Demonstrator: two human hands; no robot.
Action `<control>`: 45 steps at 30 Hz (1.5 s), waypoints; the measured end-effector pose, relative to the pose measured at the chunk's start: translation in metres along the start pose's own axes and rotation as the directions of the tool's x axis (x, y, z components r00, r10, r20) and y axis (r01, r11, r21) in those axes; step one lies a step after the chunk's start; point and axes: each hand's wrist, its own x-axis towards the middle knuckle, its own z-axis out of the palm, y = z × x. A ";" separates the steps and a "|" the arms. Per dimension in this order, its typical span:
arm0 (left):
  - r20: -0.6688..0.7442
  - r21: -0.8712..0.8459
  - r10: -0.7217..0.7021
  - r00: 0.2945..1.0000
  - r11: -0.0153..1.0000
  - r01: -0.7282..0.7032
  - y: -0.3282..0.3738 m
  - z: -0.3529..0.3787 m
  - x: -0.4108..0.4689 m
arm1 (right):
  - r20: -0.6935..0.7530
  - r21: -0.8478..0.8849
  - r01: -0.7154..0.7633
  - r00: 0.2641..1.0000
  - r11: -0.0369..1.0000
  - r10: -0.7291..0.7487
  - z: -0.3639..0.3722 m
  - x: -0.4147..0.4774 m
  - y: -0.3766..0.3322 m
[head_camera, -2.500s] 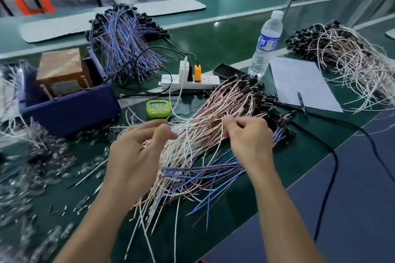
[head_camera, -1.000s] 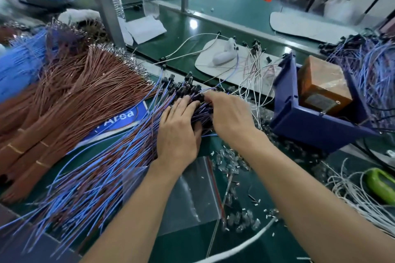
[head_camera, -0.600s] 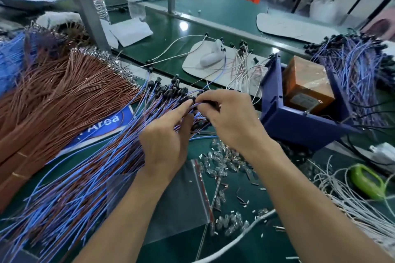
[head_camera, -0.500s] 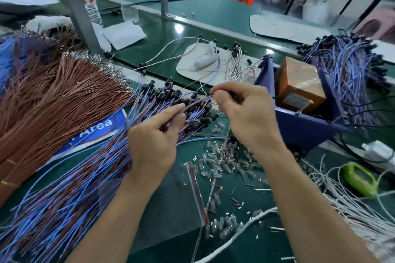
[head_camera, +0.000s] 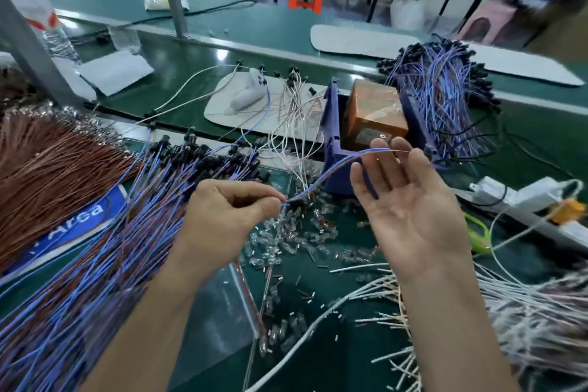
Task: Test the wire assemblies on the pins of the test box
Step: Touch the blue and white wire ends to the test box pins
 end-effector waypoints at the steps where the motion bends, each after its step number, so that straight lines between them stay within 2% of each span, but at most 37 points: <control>1: 0.052 0.030 -0.021 0.998 0.999 0.019 0.002 0.005 -0.002 | -0.008 0.027 0.010 1.000 1.000 -0.010 -0.003 -0.001 -0.004; 4: 0.121 0.113 -0.080 0.989 0.991 0.067 -0.001 0.013 -0.003 | -0.070 0.130 0.046 0.997 0.990 -0.037 -0.015 -0.004 -0.019; 9: 0.026 0.200 -0.210 0.977 0.959 0.201 -0.004 -0.007 0.001 | -0.214 0.192 0.118 0.974 0.974 -0.076 -0.041 -0.011 -0.039; 11: -0.007 0.219 -0.242 0.970 0.947 0.237 -0.007 -0.010 0.000 | -0.234 0.163 0.147 0.966 0.976 -0.106 -0.049 -0.015 -0.041; 13: -0.035 0.060 -0.280 0.959 0.958 0.282 -0.011 -0.007 0.000 | -0.236 0.075 0.174 0.960 0.982 -0.152 -0.056 -0.019 -0.040; 15: -0.027 -0.266 -0.342 0.939 0.908 0.323 -0.018 -0.004 0.002 | -0.218 0.018 0.167 0.963 0.986 -0.160 -0.061 -0.022 -0.040; 17: 0.040 -0.603 -0.397 0.917 0.722 0.339 -0.025 0.001 0.002 | -0.198 -0.015 0.151 0.968 0.988 -0.151 -0.065 -0.024 -0.042; 18: 0.082 -0.704 -0.416 0.906 0.619 0.348 -0.028 0.001 0.003 | -0.198 -0.024 0.137 0.970 0.990 -0.139 -0.067 -0.024 -0.041; 19: 0.116 -0.774 -0.434 0.893 0.524 0.355 -0.029 0.003 0.004 | -0.205 -0.028 0.119 0.971 0.992 -0.123 -0.068 -0.024 -0.041; 21: 0.147 -0.833 -0.443 0.885 0.426 0.352 -0.031 0.010 0.006 | -0.227 -0.057 0.081 0.970 0.995 -0.092 -0.072 -0.023 -0.038; 23: 0.126 -0.780 -0.453 0.883 0.504 0.371 -0.028 0.019 0.009 | -0.228 -0.187 0.039 0.970 0.982 -0.082 -0.074 -0.022 -0.034; 24: 0.110 -0.723 -0.428 0.897 0.585 0.367 -0.028 0.025 0.011 | -0.207 -0.299 0.018 0.975 0.954 -0.083 -0.075 -0.022 -0.032; 26: 0.061 -0.467 -0.408 0.911 0.795 0.387 -0.022 0.038 0.015 | -0.133 -0.524 -0.006 0.988 0.852 -0.075 -0.072 -0.023 -0.026; 28: 0.075 -0.224 -0.336 0.939 0.912 0.344 -0.015 0.052 0.018 | -0.070 -0.633 -0.010 0.997 0.774 -0.045 -0.067 -0.023 -0.020; 31: 0.120 -0.132 -0.259 0.958 0.953 0.274 0.000 0.075 0.020 | -0.037 -0.693 -0.001 0.999 0.721 -0.034 -0.061 -0.022 -0.010; 35: 0.171 -0.154 -0.218 0.961 0.957 0.245 0.009 0.097 0.020 | -0.010 -0.712 0.025 0.999 0.702 -0.046 -0.052 -0.018 0.006; 42: 0.029 -0.304 -0.235 0.972 0.924 0.233 0.006 0.111 0.010 | -0.036 -0.707 -0.011 0.999 0.707 -0.020 -0.050 -0.017 0.018; 45: -0.014 -0.302 -0.209 0.978 0.933 0.195 0.001 0.113 0.006 | -0.106 -0.772 -0.048 0.993 0.634 -0.053 -0.049 -0.016 0.024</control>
